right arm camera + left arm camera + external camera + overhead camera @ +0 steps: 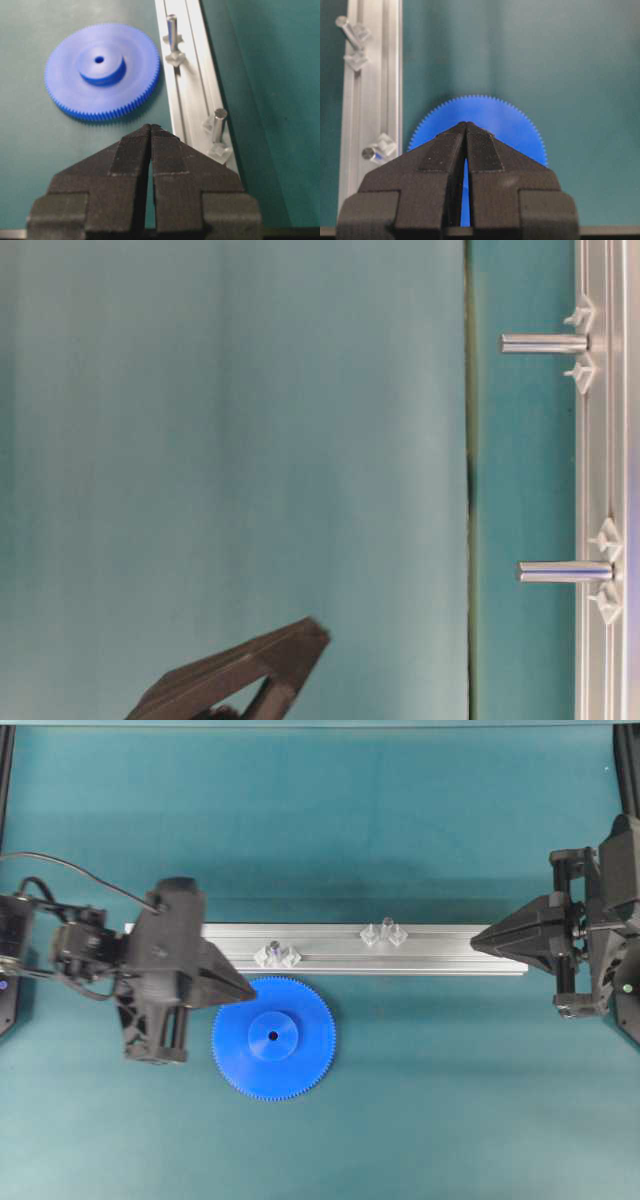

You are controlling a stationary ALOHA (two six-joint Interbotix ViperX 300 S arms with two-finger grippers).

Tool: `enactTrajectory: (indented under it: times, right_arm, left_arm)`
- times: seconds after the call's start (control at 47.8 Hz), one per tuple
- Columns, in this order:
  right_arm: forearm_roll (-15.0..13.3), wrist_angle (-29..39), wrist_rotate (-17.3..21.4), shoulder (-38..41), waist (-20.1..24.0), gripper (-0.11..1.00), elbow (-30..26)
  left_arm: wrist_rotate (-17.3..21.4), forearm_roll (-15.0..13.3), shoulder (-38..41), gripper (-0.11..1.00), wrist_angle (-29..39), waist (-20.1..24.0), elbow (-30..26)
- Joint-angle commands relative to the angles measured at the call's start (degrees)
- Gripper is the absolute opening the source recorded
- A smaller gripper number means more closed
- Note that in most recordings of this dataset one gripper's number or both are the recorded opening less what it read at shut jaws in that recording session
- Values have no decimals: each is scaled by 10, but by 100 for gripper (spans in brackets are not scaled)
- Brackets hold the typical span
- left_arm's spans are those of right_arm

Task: Insert the large gear onto the shaft.
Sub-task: 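Move the left gripper over the blue gear's hub, then lower the left gripper and close it on the gear hub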

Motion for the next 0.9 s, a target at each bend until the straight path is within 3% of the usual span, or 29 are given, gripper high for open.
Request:
enactTrajectory:
  times: [0.0, 0.146, 0.439, 0.628, 0.879]
  right_arm:
    - [0, -3, 3, 1, -1, 6, -13]
    - [-1, -4, 3, 0, 0, 9, -12]
    - [-1, -4, 2, -3, 8, 17, -12]
    - [-1, -1, 2, -3, 8, 28, -13]
    - [-1, -4, 3, -4, 7, 50, -7]
  left_arm:
    - [-2, 2, 13, 1, 0, -3, -22]
    - [-8, 2, 33, 10, 2, -3, -26]
    - [-23, 2, 38, 85, 2, -3, -18]
    - [-23, 2, 47, 81, 2, -3, -18]
    - [-24, 2, 69, 84, 9, -3, -4]
